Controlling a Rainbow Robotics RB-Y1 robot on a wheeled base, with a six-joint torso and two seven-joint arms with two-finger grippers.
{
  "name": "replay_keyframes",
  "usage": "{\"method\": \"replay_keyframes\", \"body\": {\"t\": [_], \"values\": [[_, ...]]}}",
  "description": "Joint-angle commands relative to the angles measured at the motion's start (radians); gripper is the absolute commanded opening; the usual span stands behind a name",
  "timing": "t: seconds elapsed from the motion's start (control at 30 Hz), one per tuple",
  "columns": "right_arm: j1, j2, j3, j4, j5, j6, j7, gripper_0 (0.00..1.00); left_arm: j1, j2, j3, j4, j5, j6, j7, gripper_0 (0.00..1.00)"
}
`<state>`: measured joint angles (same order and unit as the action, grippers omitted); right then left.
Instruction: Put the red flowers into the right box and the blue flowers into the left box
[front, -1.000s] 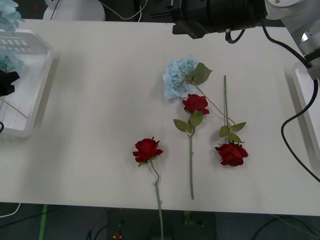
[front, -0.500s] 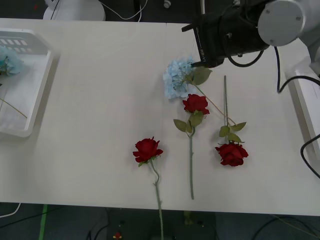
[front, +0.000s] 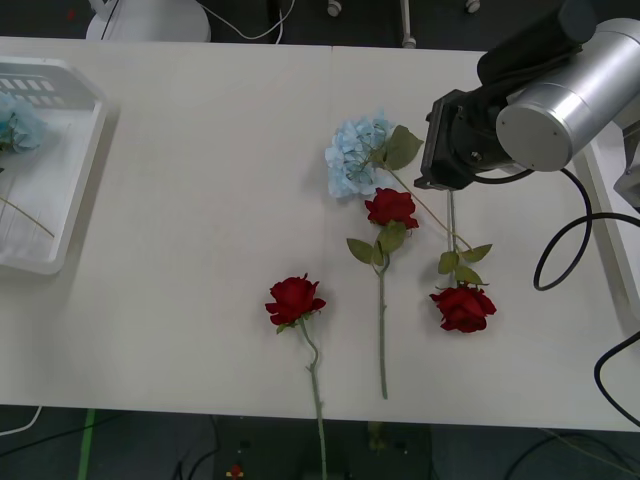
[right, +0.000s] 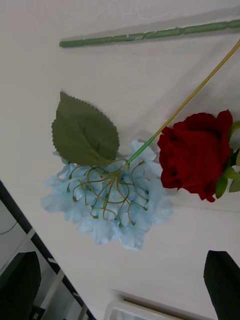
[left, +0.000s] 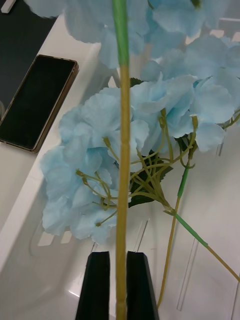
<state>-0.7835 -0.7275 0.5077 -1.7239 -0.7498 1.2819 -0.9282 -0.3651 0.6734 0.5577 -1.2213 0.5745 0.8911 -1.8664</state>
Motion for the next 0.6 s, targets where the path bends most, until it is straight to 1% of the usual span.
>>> {"method": "replay_keyframes", "body": {"t": [0.03, 0.07, 0.1, 0.13, 0.2, 0.23, 0.3, 0.33, 0.37, 0.43, 0.53, 0.6], "values": [[-0.002, 0.1, 0.002, 0.084, 0.033, 0.034, -0.176, 0.94, -0.003, 0.057, -0.038, -0.015, 0.041, -0.006, 0.067, 0.51], [-0.002, 0.12, 0.002, 0.112, 0.038, 0.043, -0.209, 0.95, -0.003, 0.057, -0.042, -0.015, 0.058, -0.004, 0.069, 0.61], [-0.002, 0.128, 0.002, 0.124, 0.036, 0.048, -0.221, 0.95, -0.003, 0.057, -0.042, -0.015, 0.067, -0.004, 0.067, 0.65], [0.0, 0.142, 0.002, 0.152, 0.027, 0.053, -0.245, 0.94, -0.003, 0.057, -0.044, -0.017, 0.088, 0.0, 0.064, 0.74], [0.0, 0.165, 0.002, 0.19, 0.012, 0.065, -0.282, 0.95, -0.003, 0.057, -0.042, -0.044, 0.13, 0.037, 0.064, 0.8], [0.0, 0.171, 0.002, 0.201, 0.012, 0.068, -0.294, 0.94, -0.003, 0.058, -0.041, -0.063, 0.143, 0.062, 0.064, 0.82], [0.001, 0.186, 0.002, 0.222, 0.009, 0.076, -0.324, 0.94, -0.002, 0.058, -0.038, -0.118, 0.16, 0.126, 0.067, 0.83], [0.006, 0.201, 0.0, 0.236, 0.009, 0.076, -0.34, 0.94, -0.002, 0.058, -0.035, -0.168, 0.18, 0.19, 0.07, 0.84], [0.007, 0.206, -0.003, 0.241, 0.01, 0.076, -0.342, 0.94, -0.002, 0.057, -0.032, -0.19, 0.189, 0.215, 0.073, 0.83], [0.02, 0.214, -0.001, 0.247, 0.015, 0.077, -0.342, 0.95, -0.002, 0.057, -0.022, -0.262, 0.231, 0.305, 0.096, 0.83], [0.043, 0.204, -0.003, 0.245, 0.01, 0.096, -0.342, 0.94, -0.002, 0.057, -0.021, -0.359, 0.288, 0.425, 0.211, 0.84], [0.061, 0.198, -0.008, 0.244, 0.012, 0.099, -0.342, 0.95, -0.002, 0.057, -0.03, -0.428, 0.285, 0.493, 0.29, 0.9]]}}
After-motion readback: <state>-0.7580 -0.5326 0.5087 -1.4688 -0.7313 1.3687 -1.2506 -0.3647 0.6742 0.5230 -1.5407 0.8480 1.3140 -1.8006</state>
